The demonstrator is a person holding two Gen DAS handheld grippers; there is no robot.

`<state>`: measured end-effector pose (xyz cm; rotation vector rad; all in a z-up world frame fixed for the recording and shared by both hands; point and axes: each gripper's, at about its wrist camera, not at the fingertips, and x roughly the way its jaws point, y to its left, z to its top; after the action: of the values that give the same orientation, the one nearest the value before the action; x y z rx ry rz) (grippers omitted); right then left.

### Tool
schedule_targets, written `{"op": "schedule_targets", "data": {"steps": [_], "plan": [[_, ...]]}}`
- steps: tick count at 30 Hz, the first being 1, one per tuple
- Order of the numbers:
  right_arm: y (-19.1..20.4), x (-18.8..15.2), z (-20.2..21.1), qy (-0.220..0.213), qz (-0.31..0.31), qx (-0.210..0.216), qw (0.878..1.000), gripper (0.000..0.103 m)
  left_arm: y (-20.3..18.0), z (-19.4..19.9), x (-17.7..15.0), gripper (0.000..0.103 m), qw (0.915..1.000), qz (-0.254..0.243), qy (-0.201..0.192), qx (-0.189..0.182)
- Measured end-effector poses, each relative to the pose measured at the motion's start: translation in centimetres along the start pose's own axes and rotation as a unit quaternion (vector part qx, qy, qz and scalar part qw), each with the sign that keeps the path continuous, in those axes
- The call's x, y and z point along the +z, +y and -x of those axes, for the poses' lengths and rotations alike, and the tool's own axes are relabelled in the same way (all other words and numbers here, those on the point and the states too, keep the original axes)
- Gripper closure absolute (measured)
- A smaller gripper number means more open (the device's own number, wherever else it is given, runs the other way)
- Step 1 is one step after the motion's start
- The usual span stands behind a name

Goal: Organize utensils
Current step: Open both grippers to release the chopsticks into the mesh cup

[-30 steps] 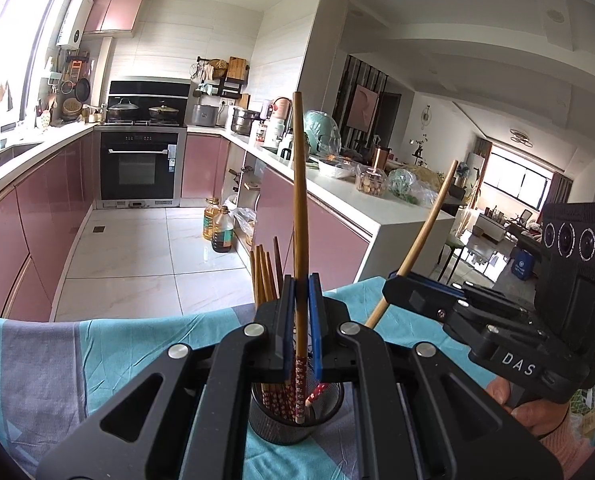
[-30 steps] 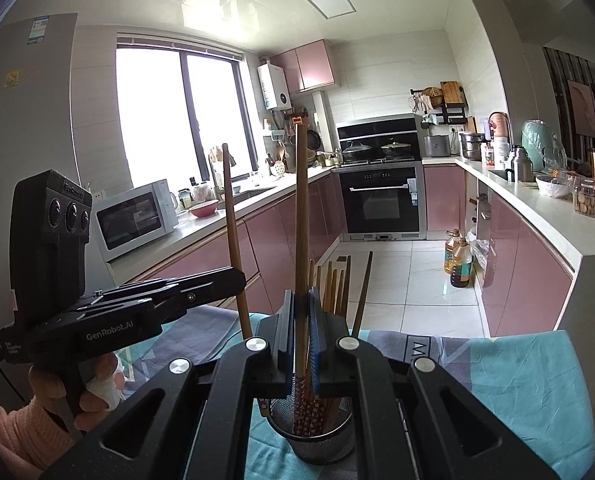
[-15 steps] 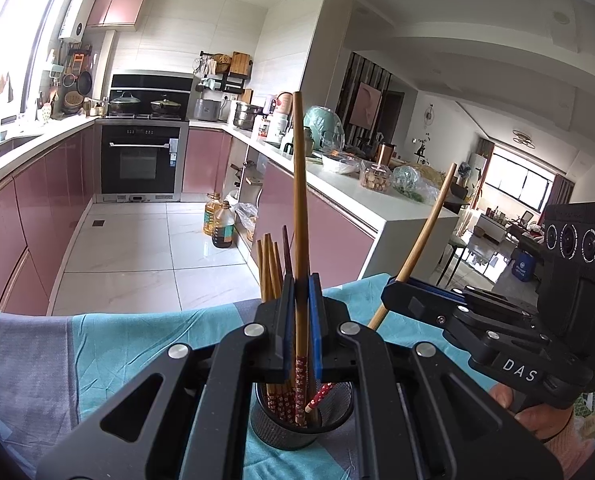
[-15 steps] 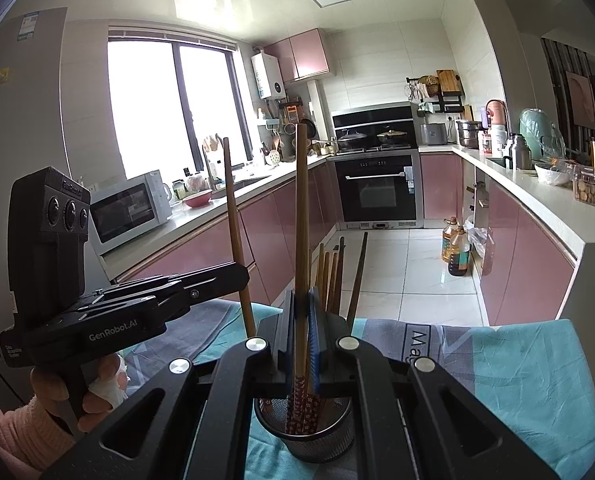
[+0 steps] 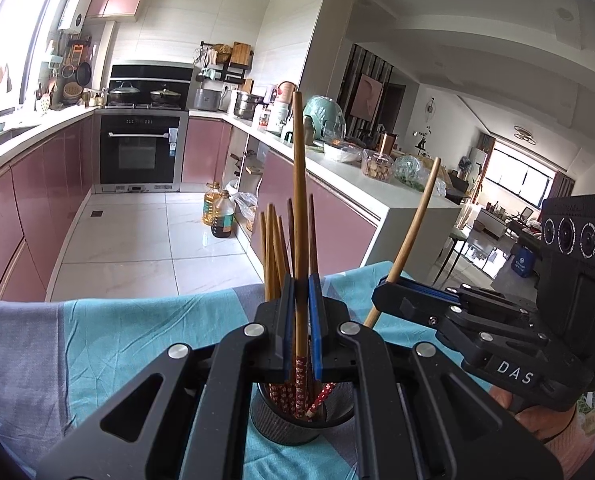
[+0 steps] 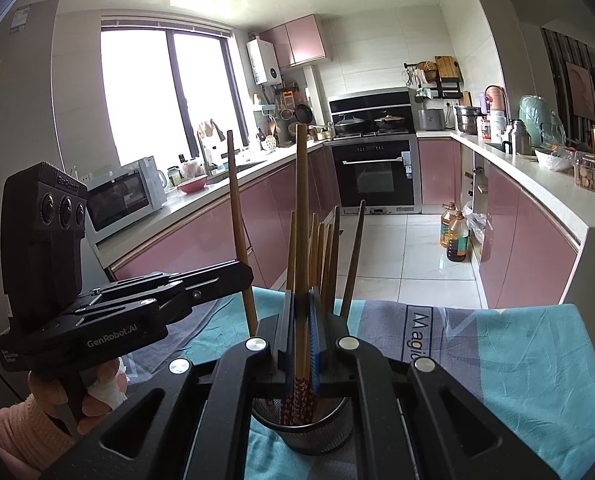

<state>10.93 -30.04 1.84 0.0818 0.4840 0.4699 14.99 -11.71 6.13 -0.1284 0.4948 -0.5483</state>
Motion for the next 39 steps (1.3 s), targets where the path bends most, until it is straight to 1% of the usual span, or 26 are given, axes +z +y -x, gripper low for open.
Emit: {"op": "schedule_targets", "data": {"steps": [12, 22, 31, 37, 39], "plan": [[-0.3, -0.7, -1.3, 0.018, -0.001, 0.003, 1.000, 0.097, -0.6, -1.4, -1.4, 0.095, 0.9990, -0.017, 0.041, 0.006], [-0.7, -0.9, -2.5, 0.029, -0.009, 0.001, 1.000, 0.097, -0.1, -2.5, -2.5, 0.095, 0.9979, -0.017, 0.060, 0.014], [-0.9, -1.1, -3.1, 0.034, -0.013, 0.000, 0.999, 0.097, 0.8, -3.6, -2.7, 0.095, 0.9972, -0.016, 0.069, 0.026], [-0.9, -1.1, -4.1, 0.044, -0.022, 0.002, 0.999, 0.095, 2.0, -5.0, -2.9, 0.095, 0.9952, -0.005, 0.091, 0.034], [-0.9, -1.3, -4.2, 0.045, -0.026, 0.003, 0.999, 0.095, 2.4, -5.4, -2.9, 0.089, 0.9948, -0.004, 0.096, 0.034]]}}
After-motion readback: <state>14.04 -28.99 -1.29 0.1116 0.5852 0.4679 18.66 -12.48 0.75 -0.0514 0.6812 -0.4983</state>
